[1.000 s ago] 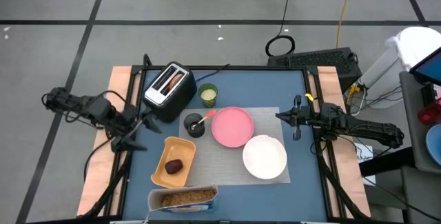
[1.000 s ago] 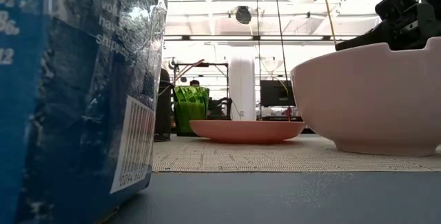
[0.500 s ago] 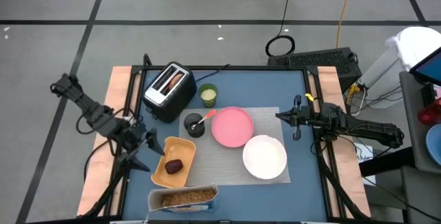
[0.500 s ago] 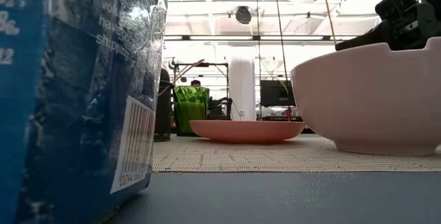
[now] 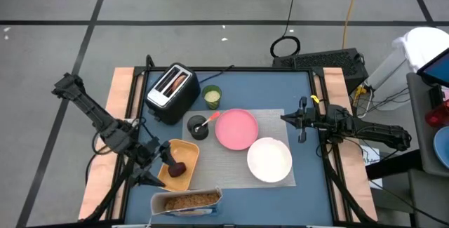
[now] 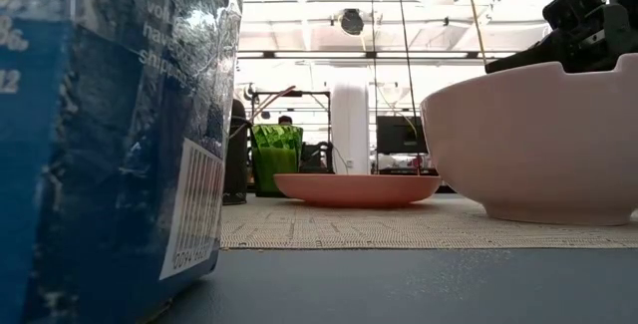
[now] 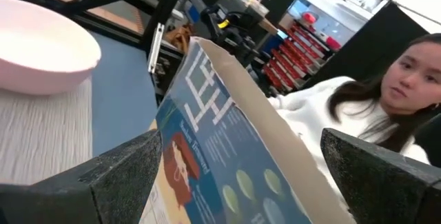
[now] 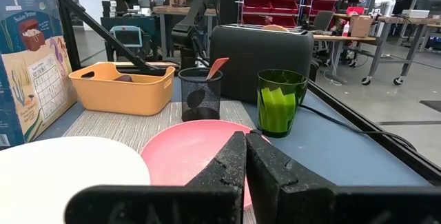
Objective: Arrange a breakfast setting
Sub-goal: Pour the cereal in the bowl
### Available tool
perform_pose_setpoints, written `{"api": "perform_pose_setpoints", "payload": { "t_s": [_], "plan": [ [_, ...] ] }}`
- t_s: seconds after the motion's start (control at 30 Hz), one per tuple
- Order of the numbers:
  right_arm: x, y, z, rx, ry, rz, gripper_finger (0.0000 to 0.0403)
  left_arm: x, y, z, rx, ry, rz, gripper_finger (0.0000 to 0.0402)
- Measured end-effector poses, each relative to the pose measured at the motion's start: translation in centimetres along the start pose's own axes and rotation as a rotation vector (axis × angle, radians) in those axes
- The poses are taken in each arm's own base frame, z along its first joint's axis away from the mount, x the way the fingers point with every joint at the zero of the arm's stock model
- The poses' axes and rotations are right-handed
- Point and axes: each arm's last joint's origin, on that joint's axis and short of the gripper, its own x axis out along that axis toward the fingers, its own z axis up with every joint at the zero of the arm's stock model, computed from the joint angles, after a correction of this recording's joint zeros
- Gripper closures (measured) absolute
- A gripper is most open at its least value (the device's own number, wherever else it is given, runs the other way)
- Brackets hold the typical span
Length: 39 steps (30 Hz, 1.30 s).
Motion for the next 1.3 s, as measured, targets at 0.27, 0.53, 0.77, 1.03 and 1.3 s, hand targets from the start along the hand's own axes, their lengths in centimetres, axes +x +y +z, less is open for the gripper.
{"api": "perform_pose_setpoints", "payload": {
  "t_s": [0.27, 0.53, 0.77, 1.03, 1.3],
  "plan": [
    [0.0, 0.0, 0.0, 0.0, 0.0, 0.0, 0.0401, 2.1, -0.6, 0.6, 0.016, -0.016, 0.019, 0.0002],
    [0.0, 0.0, 0.0, 0.0, 0.0, 0.0, 0.0401, 4.7, -2.4, 2.7, 0.098, 0.083, 0.106, 0.0002],
    [0.0, 0.0, 0.0, 0.0, 0.0, 0.0, 0.0401, 7.0, -3.2, 3.5, 0.116, 0.22, 0.214, 0.0002],
    [0.0, 0.0, 0.0, 0.0, 0.0, 0.0, 0.0401, 8.1, -3.7, 4.2, 0.14, 0.273, 0.307, 0.0002],
    [0.0, 0.0, 0.0, 0.0, 0.0, 0.0, 0.0401, 8.3, -3.3, 3.6, 0.126, 0.317, 0.343, 0.0002]
  ]
}}
